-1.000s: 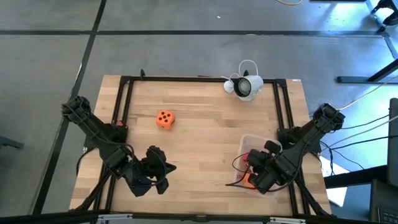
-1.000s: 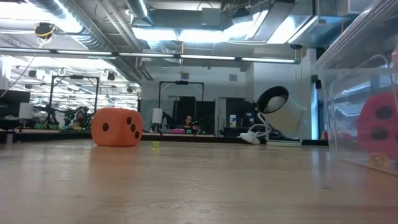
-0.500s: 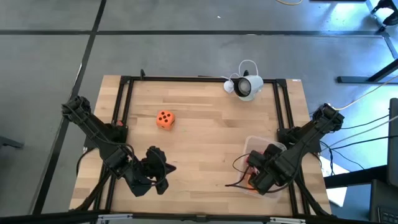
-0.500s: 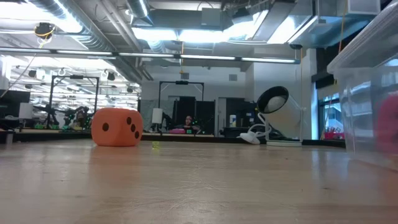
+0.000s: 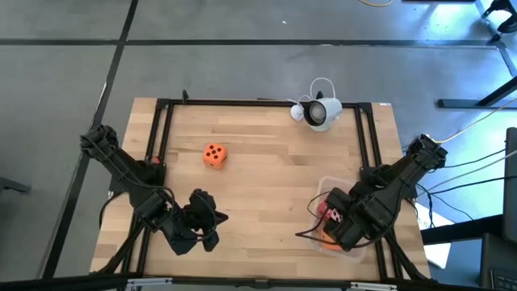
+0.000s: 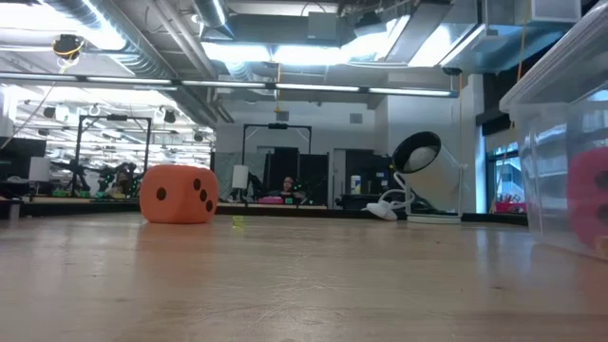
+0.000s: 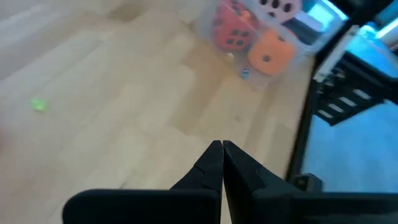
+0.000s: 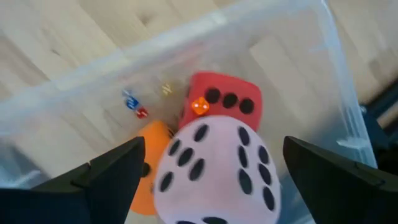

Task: Pick & Place Dice
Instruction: Put the small green die into the transparent bin

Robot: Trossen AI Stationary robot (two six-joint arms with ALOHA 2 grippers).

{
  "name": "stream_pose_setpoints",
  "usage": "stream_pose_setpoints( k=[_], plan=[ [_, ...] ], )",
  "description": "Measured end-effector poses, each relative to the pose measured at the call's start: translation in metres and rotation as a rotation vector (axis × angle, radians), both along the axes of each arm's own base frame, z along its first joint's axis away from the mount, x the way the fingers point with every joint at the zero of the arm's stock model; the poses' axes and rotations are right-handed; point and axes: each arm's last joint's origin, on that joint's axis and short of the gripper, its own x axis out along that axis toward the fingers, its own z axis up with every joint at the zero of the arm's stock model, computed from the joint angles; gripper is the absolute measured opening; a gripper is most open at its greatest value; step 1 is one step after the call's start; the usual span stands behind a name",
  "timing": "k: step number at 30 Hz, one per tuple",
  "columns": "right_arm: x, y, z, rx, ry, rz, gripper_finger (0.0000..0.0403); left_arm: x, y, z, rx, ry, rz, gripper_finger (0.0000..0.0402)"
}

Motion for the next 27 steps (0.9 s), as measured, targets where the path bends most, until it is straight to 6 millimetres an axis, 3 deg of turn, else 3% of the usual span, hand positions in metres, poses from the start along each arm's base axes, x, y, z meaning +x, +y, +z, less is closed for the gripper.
stream_pose_setpoints(
  k=[9, 13, 27],
  plan=[
    [-0.004, 0.008, 0.029, 0.028, -0.139, 0.033, 0.0322, 0.011, 0.036, -0.007, 0.148, 0.103, 0.118, 0.0006],
    [-0.008, 0.014, 0.038, 0.026, -0.209, 0.036, 0.03, 0.019, 0.053, -0.01, 0.286, 0.209, 0.001, 0.0017],
    [-0.018, 0.022, 0.044, -0.02, -0.32, 0.045, 0.0244, 0.03, 0.114, -0.017, 0.499, 0.48, -0.095, 0.0201]
  ],
)
